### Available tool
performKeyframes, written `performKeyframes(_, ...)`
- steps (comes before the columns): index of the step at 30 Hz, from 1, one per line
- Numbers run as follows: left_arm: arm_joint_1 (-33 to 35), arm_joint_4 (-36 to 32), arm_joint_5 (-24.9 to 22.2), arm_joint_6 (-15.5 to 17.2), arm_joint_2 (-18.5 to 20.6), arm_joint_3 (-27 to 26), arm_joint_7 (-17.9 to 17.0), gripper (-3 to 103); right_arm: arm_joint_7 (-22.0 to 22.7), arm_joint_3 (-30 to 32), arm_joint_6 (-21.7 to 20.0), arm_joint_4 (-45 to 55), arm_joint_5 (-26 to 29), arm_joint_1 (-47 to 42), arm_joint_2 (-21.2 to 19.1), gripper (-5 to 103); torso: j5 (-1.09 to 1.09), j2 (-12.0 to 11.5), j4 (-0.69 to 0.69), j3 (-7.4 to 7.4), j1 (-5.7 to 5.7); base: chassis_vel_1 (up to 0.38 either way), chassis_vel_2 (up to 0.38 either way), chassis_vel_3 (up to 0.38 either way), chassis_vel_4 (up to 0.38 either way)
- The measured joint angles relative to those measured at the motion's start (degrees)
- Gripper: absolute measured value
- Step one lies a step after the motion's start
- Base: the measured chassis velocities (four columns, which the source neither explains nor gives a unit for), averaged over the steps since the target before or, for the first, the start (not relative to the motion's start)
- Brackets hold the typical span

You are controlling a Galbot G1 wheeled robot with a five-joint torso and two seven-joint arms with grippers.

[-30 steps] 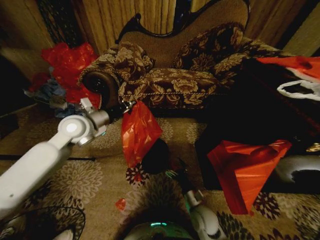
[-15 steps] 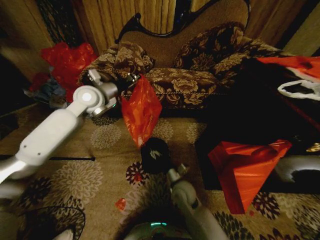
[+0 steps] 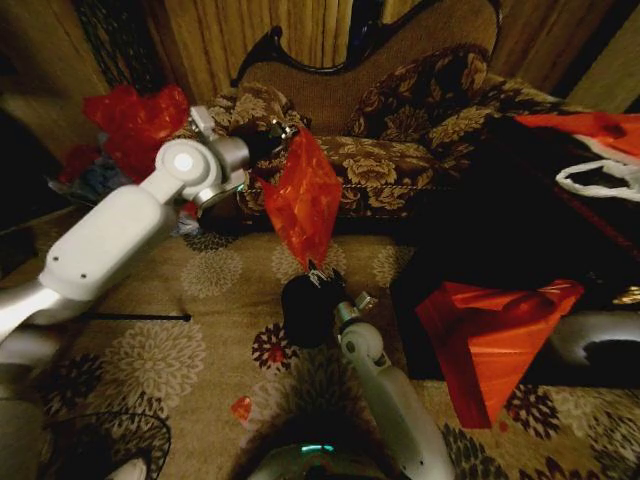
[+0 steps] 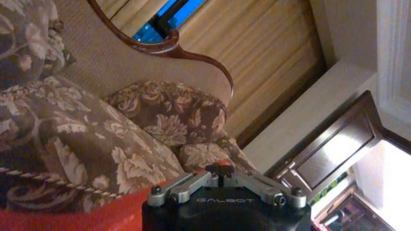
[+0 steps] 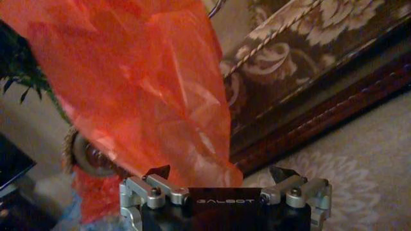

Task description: Place a garbage bag over the trash bin.

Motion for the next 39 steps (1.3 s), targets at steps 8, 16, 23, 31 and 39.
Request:
performKeyframes(8,-1.05,0.35,-0.42,0.01,-0.76,0.51,-0.15,0,-0.26,4.19,0.85,-0.01,3.23,1.16,-1.67,100,-0.01,0.0,-0.01,0.0,0.0,0.0,0.0,0.0,0.0)
performKeyframes(16,-2.4,0.78,-1.56,0.05,-1.22,0.95,-0.15,0,-2.1,5.66,1.01,-0.35,7.63,2.05,-1.51,100,-0.02,0.0,0.0,0.0,0.0,0.0,0.0,0.0,0.0)
performKeyframes(23,-4.12,0.32,-3.15,0.15,-1.54,1.38,-0.29,0,-4.05,5.36,2.93,-3.31,7.72,5.02,1.32,86,-0.02,0.0,0.01,0.0,0.0,0.0,0.0,0.0,0.0)
performKeyframes(31,-4.6,-0.59,-4.17,0.22,-1.48,1.0,-0.29,0,-2.66,4.44,8.0,-7.95,-0.63,9.3,3.11,59,-0.03,0.01,0.0,0.0,0.0,0.0,0.0,0.0,0.0)
performKeyframes(39,-4.79,-1.5,-4.7,0.17,-0.54,0.53,-0.35,0,0.65,3.92,15.64,-12.49,-8.71,13.31,5.54,32,-0.03,0.01,0.01,0.0,0.0,0.0,0.0,0.0,0.0)
